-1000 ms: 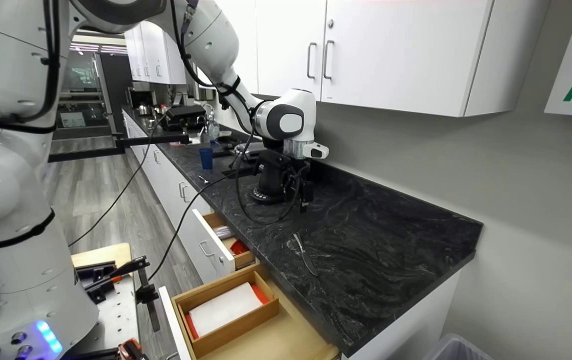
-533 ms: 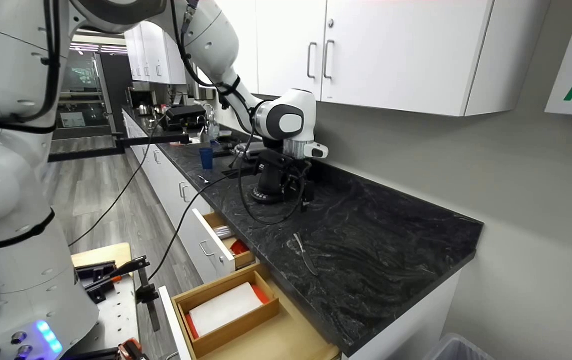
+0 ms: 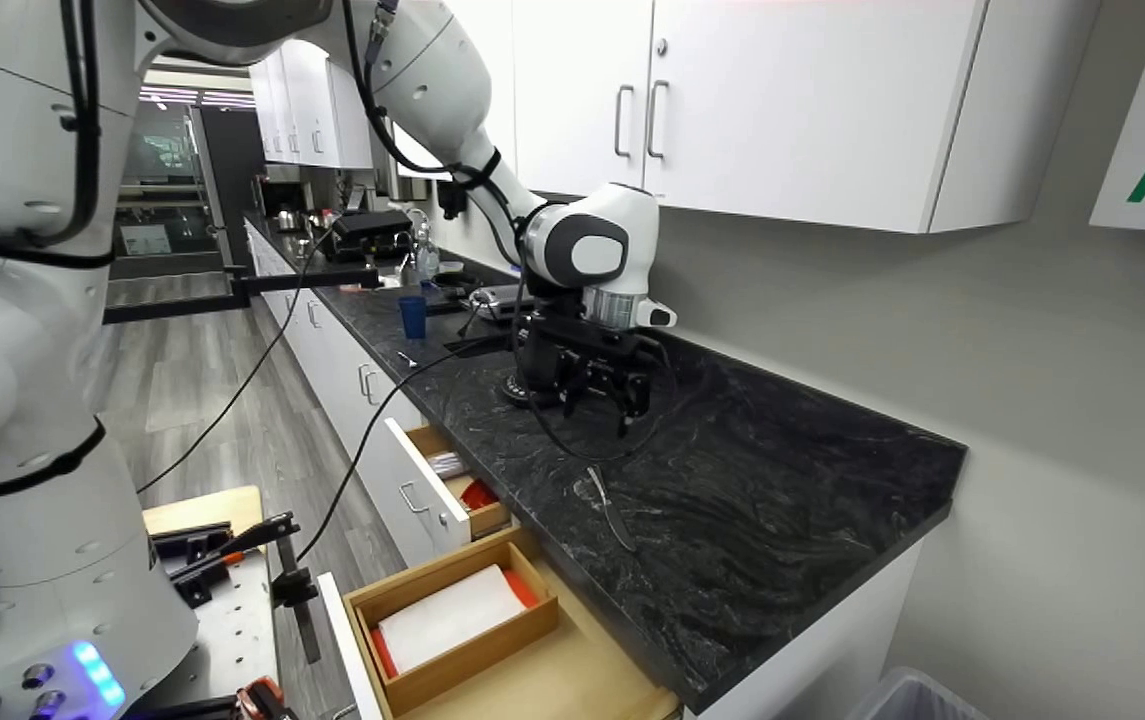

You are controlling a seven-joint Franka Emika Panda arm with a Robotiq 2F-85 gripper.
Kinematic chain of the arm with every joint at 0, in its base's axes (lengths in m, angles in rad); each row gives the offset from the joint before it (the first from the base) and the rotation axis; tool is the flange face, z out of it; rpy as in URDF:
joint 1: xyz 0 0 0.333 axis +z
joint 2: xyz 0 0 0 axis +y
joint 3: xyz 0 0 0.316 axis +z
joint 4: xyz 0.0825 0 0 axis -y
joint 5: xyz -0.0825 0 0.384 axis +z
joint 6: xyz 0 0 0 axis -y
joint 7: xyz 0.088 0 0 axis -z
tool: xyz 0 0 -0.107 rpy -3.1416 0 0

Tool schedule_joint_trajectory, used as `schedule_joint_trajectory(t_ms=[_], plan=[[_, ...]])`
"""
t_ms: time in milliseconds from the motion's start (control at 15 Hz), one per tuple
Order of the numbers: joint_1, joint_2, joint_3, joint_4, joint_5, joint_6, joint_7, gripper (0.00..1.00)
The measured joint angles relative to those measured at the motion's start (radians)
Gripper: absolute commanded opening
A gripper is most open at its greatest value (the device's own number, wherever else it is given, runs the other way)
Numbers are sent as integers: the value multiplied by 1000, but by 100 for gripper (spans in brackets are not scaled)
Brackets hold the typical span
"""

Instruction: Get the knife that is on top of the cabinet and place it in the box that is in the open file cabinet

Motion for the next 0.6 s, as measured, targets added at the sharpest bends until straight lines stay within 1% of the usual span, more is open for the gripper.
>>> schedule_joint_trajectory(t_ms=[267, 600], plan=[[-39, 3, 12, 0, 6, -52, -252, 100], [-42, 38, 18, 9, -1, -84, -517, 100]])
